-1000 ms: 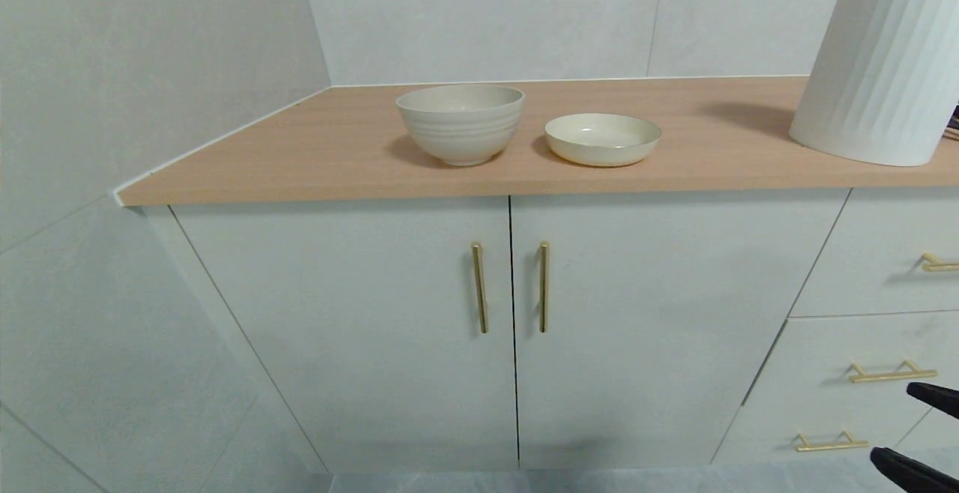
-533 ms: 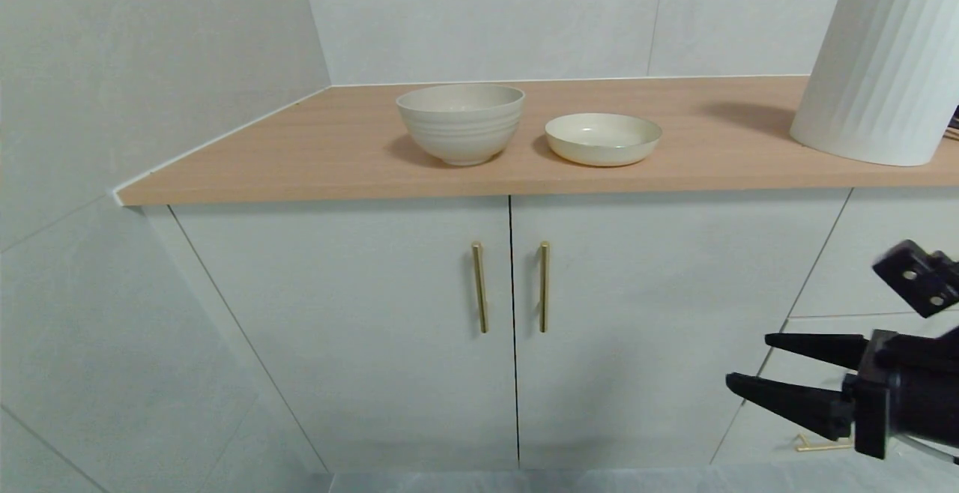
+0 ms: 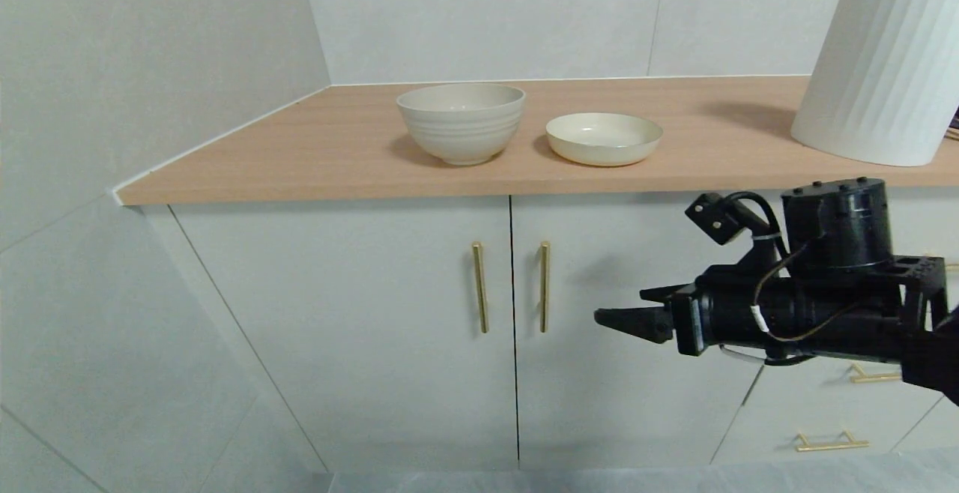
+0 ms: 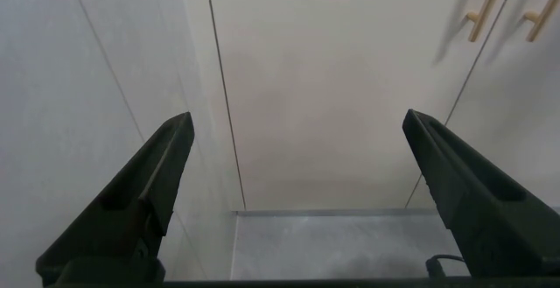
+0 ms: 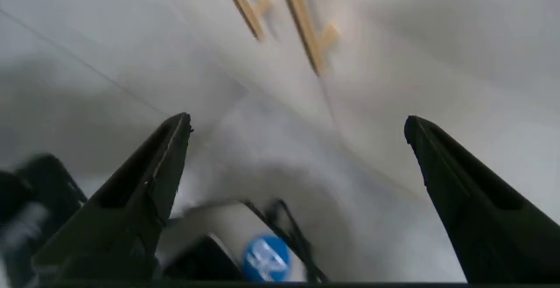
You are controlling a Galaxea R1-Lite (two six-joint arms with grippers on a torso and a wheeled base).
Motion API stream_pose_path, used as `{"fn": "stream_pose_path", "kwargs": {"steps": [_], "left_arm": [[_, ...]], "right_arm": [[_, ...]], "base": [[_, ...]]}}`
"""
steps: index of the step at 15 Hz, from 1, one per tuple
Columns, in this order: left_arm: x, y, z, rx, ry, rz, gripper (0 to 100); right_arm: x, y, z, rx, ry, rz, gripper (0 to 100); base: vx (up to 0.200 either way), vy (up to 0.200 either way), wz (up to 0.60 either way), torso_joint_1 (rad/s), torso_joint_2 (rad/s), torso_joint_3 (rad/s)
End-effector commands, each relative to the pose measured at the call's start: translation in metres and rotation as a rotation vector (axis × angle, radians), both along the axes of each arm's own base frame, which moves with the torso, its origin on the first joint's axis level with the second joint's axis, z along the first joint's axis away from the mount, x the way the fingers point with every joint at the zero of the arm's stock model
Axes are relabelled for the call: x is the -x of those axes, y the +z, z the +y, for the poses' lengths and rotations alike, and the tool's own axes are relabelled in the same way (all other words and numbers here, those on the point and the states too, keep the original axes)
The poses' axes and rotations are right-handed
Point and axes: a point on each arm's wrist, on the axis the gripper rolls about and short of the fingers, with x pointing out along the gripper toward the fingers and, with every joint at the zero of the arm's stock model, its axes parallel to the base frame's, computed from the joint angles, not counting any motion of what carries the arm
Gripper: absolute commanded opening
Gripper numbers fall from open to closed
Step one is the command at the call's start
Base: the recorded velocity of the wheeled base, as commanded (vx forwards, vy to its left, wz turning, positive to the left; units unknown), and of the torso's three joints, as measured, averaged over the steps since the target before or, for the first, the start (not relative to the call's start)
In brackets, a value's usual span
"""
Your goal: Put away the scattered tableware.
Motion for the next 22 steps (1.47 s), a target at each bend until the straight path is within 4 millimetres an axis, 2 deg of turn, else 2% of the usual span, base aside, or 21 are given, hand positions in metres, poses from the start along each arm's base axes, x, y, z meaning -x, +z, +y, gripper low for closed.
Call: {"fn": "stream_pose_path", "kwargs": {"steps": [1,4,6,9,12,16,22], "left_arm": [[0.0,0.0,0.0,0.001,-0.001,-0.001,100],[0.0,0.0,0.0,0.001,-0.001,-0.001,100],[0.0,0.0,0.0,0.001,0.001,-0.001,100],[0.0,0.0,0.0,0.001,0.001,0.0,100],[0.0,0.0,0.0,0.001,0.001,0.0,100],[0.0,0.0,0.0,0.001,0.001,-0.001,100],[0.0,0.0,0.0,0.001,0.001,0.0,100]], "right_arm": [[-0.014,-0.008,0.026,-0.027,0.027,0.056,100],[-0.019,-0.028,0.048,-0.053,0.052,0.108,100],[-0.028,-0.044,0.062,-0.103,0.062,0.056,100],[-0.037,-0.052,0.071,-0.163,-0.013,-0.032,100],[-0.041,-0.053,0.076,-0.2,-0.03,-0.033,100],[-0.042,-0.045,0.086,-0.293,-0.029,-0.014,100],[-0.038,-0.046,0.094,-0.313,-0.008,-0.009,100]], "base": [[0.0,0.0,0.0,0.0,0.0,0.0],[0.0,0.0,0.0,0.0,0.0,0.0],[0.0,0.0,0.0,0.0,0.0,0.0],[0.0,0.0,0.0,0.0,0.0,0.0],[0.0,0.0,0.0,0.0,0.0,0.0],[0.0,0.0,0.0,0.0,0.0,0.0],[0.0,0.0,0.0,0.0,0.0,0.0]]}}
